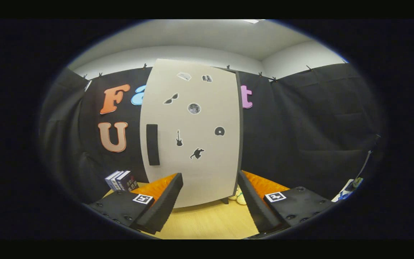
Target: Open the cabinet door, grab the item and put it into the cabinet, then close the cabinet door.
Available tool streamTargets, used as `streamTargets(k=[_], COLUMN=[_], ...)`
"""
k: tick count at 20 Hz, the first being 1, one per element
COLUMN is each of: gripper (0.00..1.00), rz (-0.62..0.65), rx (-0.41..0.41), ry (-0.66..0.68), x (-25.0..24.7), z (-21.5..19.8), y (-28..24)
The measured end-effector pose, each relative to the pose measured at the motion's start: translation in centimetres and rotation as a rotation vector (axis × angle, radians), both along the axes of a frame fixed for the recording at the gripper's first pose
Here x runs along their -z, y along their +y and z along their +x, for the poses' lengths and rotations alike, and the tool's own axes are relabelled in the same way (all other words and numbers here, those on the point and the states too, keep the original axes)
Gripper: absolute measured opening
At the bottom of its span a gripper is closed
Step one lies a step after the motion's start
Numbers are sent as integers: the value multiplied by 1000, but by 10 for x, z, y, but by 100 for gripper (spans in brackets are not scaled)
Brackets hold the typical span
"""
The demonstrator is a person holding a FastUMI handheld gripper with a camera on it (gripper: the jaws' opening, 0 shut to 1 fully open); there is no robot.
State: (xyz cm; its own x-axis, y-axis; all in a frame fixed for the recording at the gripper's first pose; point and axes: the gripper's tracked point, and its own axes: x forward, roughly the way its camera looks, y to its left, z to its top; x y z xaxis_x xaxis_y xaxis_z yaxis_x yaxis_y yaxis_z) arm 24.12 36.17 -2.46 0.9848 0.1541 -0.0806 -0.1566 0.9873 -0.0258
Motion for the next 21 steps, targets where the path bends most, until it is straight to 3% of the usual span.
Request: streamTargets(k=[6, 21], gripper=[97, 97], rz=[18, 41], rx=[59, 108], ry=[-13, 2], x=[-5, 4], z=[-6, -2], y=[-29, -54])
